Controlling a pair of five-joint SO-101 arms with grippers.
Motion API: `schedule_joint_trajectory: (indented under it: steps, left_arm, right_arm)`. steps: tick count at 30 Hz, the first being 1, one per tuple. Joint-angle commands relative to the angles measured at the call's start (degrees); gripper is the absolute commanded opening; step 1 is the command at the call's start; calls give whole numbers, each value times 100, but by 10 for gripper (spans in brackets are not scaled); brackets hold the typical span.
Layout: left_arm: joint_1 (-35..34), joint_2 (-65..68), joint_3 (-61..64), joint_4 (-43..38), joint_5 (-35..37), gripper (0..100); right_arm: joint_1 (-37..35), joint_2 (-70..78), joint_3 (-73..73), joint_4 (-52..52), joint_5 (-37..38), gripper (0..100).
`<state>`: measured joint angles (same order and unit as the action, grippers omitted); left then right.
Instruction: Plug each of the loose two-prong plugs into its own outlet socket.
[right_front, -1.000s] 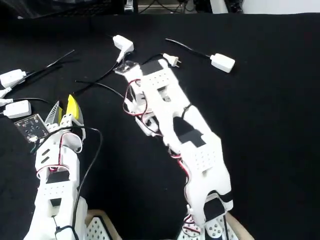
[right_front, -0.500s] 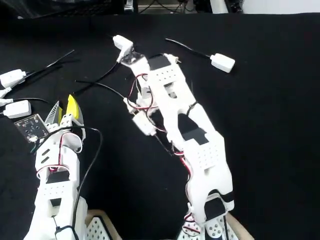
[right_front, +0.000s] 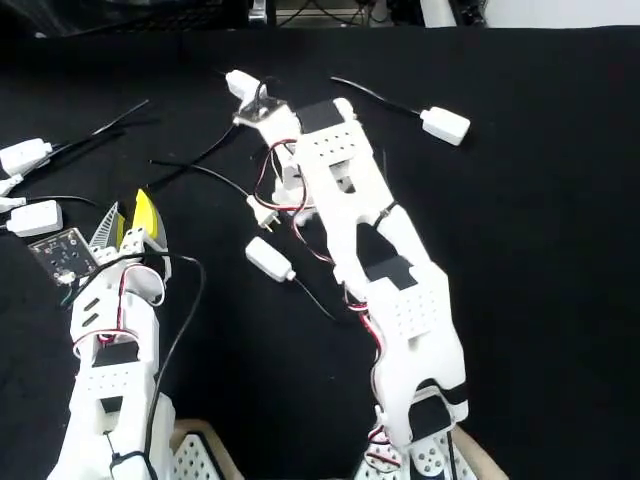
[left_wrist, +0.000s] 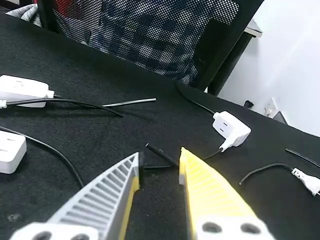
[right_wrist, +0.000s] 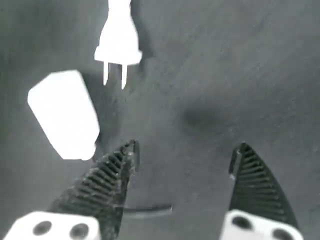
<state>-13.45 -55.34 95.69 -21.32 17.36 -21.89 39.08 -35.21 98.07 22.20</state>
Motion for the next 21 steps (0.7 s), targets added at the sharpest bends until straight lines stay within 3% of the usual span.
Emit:
schedule_joint_trajectory:
  steps: [1, 10, 14, 21]
  left_arm:
    - [4, -35, 110, -9, 9, 147]
    - [4, -35, 110, -9, 9, 148]
    - [4, -35, 110, 0, 9, 148]
    - [13, -18, 110, -9, 9, 148]
  right_arm:
    - [334, -233, -22, 316, -26, 286]
    - [615, -629, 1244, 264, 642, 286]
    - [853, -426, 1824, 229, 1240, 286]
    - [1389, 180, 2220, 9, 1556, 286]
